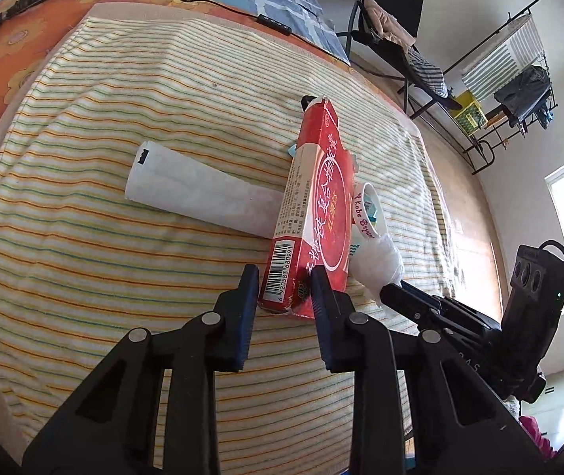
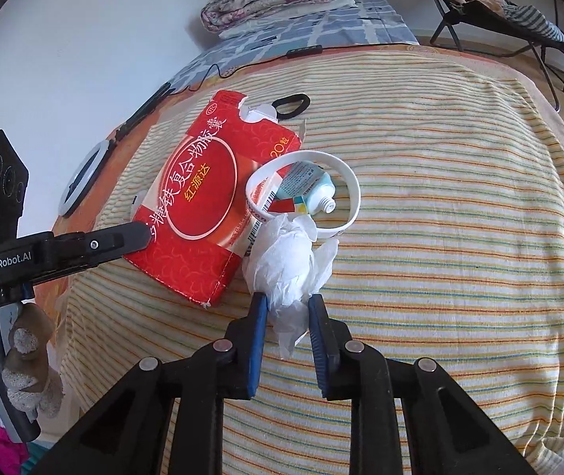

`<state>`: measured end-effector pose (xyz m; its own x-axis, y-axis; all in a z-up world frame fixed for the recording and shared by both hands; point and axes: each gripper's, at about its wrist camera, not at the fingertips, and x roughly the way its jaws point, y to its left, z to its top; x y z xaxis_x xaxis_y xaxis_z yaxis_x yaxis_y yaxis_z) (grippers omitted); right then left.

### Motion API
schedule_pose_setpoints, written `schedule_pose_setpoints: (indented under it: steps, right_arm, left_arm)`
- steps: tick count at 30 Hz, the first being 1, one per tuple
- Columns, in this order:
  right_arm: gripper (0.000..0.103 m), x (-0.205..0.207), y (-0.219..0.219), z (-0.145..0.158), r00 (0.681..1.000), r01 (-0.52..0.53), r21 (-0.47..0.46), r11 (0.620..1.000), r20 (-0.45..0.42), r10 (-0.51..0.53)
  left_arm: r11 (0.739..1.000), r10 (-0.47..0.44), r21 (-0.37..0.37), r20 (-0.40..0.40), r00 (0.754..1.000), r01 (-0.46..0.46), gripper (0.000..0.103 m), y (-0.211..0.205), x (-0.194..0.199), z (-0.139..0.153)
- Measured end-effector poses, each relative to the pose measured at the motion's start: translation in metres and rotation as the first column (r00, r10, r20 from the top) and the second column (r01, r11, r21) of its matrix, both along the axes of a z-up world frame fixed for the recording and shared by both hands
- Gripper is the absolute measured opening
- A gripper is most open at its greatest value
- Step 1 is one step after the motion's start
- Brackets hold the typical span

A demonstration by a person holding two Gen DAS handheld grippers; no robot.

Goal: Collect trash
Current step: 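Grasp the red tissue box with the left tool while the right tool grasps the white plastic bag, then carry the red tissue box with the left tool while the right tool carries the bag to the basket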

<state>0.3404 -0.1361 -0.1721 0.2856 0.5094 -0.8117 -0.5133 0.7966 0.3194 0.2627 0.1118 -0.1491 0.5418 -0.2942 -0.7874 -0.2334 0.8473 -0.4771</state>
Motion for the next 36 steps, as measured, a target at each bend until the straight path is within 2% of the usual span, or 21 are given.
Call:
schedule_pose_setpoints:
  steps: [4, 8, 11, 13, 17, 20, 26, 27, 28, 33, 35, 36]
  right_arm:
    - [0.017, -0.002, -0.002, 0.006, 1.0, -0.003, 0.0, 1.0, 0.007, 0.003]
    - [0.017, -0.005, 0.001, 0.008, 1.0, -0.019, -0.011, 1.0, 0.013, 0.019]
    - [0.017, -0.008, 0.002, 0.008, 1.0, -0.02, -0.02, 1.0, 0.02, 0.021]
    - [0.017, -0.008, 0.001, 0.007, 1.0, -0.019, -0.024, 1.0, 0.018, 0.019]
    - [0.017, -0.008, -0.003, 0.006, 1.0, -0.012, -0.027, 1.0, 0.016, 0.013]
    - [0.017, -0.007, -0.004, 0.005, 1.0, -0.012, -0.022, 1.0, 0.006, 0.012]
    - [0.021, -0.006, 0.0, 0.001, 1.0, -0.023, -0.036, 0.999, 0.005, 0.023]
    - [0.021, -0.006, 0.001, 0.0, 1.0, -0.025, -0.039, 0.999, 0.004, 0.025]
    - [0.021, -0.006, 0.002, -0.001, 1.0, -0.027, -0.045, 0.999, 0.005, 0.027]
    - [0.03, -0.003, 0.005, -0.004, 1.0, -0.019, -0.06, 0.998, 0.003, 0.019]
    - [0.045, -0.002, 0.006, -0.003, 1.0, -0.002, -0.062, 0.998, 0.004, 0.003]
    - [0.049, -0.001, 0.007, -0.002, 1.0, 0.001, -0.059, 0.998, 0.011, 0.0]
  left_arm:
    - [0.988, -0.003, 0.156, 0.039, 0.999, -0.003, 0.023, -0.005, -0.022, 0.023]
    - [0.955, -0.069, 0.295, 0.069, 0.995, 0.046, 0.021, -0.028, -0.032, 0.043]
    - [0.924, -0.139, 0.365, 0.051, 0.989, 0.111, 0.021, -0.053, -0.032, 0.04]
    - [0.916, -0.157, 0.377, 0.028, 0.987, 0.135, 0.021, -0.062, -0.03, 0.032]
    - [0.917, -0.169, 0.366, 0.001, 0.986, 0.157, 0.021, -0.069, -0.021, 0.022]
    - [0.918, -0.151, 0.371, -0.005, 0.989, 0.142, 0.027, -0.068, -0.01, 0.018]
    - [0.918, -0.132, 0.378, -0.003, 0.991, 0.123, 0.027, -0.066, 0.005, 0.013]
    - [0.918, -0.134, 0.377, -0.002, 0.991, 0.125, 0.027, -0.065, 0.006, 0.012]
    - [0.915, -0.135, 0.383, 0.001, 0.991, 0.125, 0.018, -0.065, 0.006, 0.012]
    - [0.908, -0.152, 0.398, 0.013, 0.988, 0.134, 0.017, -0.069, 0.004, 0.015]
    - [0.908, -0.151, 0.397, 0.013, 0.989, 0.133, 0.017, -0.069, 0.004, 0.015]
    - [0.909, -0.149, 0.397, 0.014, 0.989, 0.131, 0.017, -0.069, 0.004, 0.016]
